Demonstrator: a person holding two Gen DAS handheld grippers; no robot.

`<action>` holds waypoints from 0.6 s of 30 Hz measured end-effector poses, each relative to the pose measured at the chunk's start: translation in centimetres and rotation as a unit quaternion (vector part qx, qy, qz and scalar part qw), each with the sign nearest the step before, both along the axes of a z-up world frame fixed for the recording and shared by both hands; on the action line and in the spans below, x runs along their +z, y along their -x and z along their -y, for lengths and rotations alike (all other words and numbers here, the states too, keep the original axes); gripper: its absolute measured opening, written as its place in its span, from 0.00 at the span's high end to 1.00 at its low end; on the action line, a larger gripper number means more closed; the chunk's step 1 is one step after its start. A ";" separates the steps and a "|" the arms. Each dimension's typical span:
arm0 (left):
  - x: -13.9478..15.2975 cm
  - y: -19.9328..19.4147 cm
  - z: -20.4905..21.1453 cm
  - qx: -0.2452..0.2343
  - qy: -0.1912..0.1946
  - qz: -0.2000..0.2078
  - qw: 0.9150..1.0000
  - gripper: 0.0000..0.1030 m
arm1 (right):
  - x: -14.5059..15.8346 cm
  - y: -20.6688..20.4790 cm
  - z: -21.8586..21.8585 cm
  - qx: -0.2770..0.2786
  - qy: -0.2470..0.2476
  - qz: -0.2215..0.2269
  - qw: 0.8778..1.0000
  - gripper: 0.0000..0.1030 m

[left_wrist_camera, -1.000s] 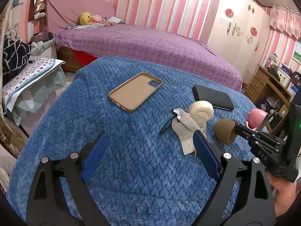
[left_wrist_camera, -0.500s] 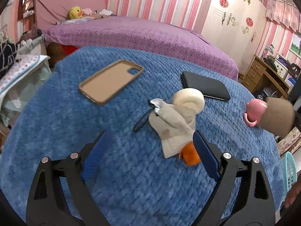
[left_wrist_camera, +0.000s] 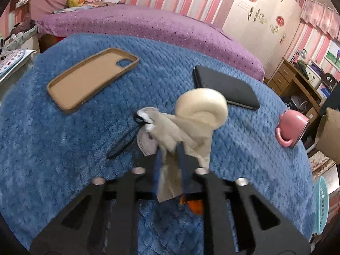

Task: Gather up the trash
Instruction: 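Grasp the white cloth with the left tool while the right tool holds the cardboard, then carry the white cloth in the left tool while the right tool carries the cardboard to the basket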

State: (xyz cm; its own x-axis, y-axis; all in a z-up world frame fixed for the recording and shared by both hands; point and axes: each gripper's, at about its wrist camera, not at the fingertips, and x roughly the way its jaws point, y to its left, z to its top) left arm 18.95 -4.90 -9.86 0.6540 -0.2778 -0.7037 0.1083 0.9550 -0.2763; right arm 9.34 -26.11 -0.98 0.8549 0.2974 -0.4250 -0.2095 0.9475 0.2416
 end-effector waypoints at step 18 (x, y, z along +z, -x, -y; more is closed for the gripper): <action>12.3 12.3 -1.9 0.004 -0.027 0.151 0.988 0.97 | 5.4 8.0 0.6 -0.008 0.019 0.074 0.997 0.99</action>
State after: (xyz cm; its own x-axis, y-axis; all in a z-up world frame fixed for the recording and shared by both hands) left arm 6.63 -3.04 2.42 0.8389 -0.2385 -0.4892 0.1704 0.9688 -0.1802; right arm 1.33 -26.68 4.43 0.9136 0.2699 -0.3042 -0.2255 0.9587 0.1736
